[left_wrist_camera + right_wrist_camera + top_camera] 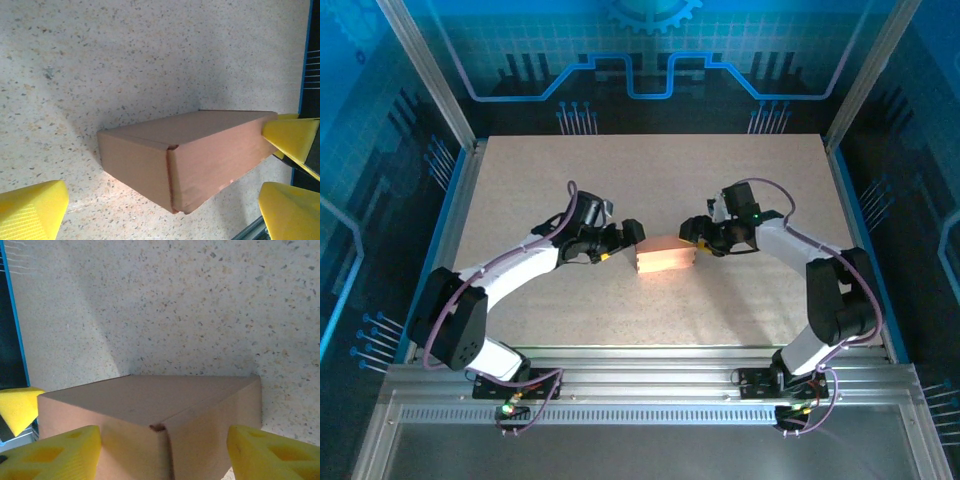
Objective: Fold the paper box
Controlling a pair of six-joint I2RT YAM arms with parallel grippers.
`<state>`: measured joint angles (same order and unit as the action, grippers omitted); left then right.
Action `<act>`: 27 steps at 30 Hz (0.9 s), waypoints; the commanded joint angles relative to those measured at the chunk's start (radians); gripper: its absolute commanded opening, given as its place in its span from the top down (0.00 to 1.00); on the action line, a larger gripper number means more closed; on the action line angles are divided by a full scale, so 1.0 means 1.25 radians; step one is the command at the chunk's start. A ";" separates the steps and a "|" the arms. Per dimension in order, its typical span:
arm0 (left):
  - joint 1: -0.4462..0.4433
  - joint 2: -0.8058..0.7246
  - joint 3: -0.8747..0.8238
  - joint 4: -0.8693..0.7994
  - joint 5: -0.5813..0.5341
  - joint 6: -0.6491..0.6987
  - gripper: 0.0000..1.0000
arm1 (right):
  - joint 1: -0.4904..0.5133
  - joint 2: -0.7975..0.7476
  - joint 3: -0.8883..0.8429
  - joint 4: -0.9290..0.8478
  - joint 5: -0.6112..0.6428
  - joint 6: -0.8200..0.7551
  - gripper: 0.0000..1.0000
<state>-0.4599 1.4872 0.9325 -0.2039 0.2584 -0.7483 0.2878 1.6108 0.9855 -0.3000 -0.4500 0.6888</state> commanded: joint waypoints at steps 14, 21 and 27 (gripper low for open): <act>0.011 0.068 -0.058 -0.024 -0.023 0.036 0.04 | 0.009 0.015 -0.023 -0.002 -0.001 -0.013 0.36; 0.026 0.091 -0.087 -0.023 -0.032 0.019 0.07 | 0.009 0.020 -0.027 -0.013 0.011 -0.014 0.36; 0.038 0.111 -0.094 0.015 0.017 0.014 0.06 | 0.010 0.041 -0.012 -0.050 0.020 -0.011 0.36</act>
<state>-0.4194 1.5703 0.8658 -0.1146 0.3199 -0.7265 0.2867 1.6184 0.9817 -0.2749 -0.4450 0.6888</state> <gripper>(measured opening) 0.938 0.638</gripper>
